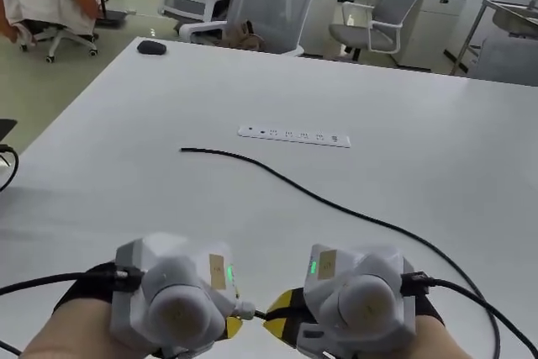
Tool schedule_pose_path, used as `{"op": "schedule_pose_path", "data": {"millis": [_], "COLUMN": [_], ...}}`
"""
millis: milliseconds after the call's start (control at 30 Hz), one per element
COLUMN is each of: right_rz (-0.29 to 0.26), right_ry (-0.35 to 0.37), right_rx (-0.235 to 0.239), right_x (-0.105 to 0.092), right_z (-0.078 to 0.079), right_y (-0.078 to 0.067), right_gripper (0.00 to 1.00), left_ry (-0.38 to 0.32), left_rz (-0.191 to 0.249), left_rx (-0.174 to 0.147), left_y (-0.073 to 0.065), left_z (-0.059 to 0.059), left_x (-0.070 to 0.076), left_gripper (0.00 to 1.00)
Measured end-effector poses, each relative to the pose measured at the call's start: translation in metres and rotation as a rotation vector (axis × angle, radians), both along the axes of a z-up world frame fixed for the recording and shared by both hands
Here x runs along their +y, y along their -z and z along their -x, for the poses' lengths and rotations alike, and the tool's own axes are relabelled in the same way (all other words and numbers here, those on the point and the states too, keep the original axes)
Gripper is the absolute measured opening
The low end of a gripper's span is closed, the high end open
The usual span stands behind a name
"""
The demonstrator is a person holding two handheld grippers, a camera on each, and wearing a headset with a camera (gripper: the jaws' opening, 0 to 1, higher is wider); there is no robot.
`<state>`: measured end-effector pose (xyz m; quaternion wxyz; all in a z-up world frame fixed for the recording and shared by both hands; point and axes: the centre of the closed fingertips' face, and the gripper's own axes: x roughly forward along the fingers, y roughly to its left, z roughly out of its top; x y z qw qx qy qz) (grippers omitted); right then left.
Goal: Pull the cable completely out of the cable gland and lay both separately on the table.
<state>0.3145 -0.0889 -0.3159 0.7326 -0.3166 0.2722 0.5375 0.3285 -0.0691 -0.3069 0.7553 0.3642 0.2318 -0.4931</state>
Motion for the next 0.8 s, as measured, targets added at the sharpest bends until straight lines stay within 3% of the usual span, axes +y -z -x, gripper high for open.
{"op": "schedule_pose_path", "data": {"millis": [267,467,667,800], "right_rz": [0.08,0.196,0.223,0.237], "right_ry": [0.038,0.091,0.158,0.146], "right_rx": [0.018,0.031,0.075,0.088], "right_x": [-0.014,-0.037,-0.05,-0.051], "right_z": [-0.003,-0.008,-0.01,-0.006], "right_y": [0.013,0.028,0.034,0.037], "right_gripper": [0.03,0.03,0.03,0.04], "left_ry": [-0.011,-0.019,-0.019,-0.018], "left_rz": [-0.005,-0.002,0.0,-0.002], "left_rx": [-0.008,-0.013,-0.013,-0.01], "left_y": [-0.002,-0.004,-0.006,-0.006], "left_z": [0.0,-0.001,0.001,0.002], "left_x": [0.002,0.003,0.002,0.002], "left_gripper": [0.18,0.18,0.18,0.18]}}
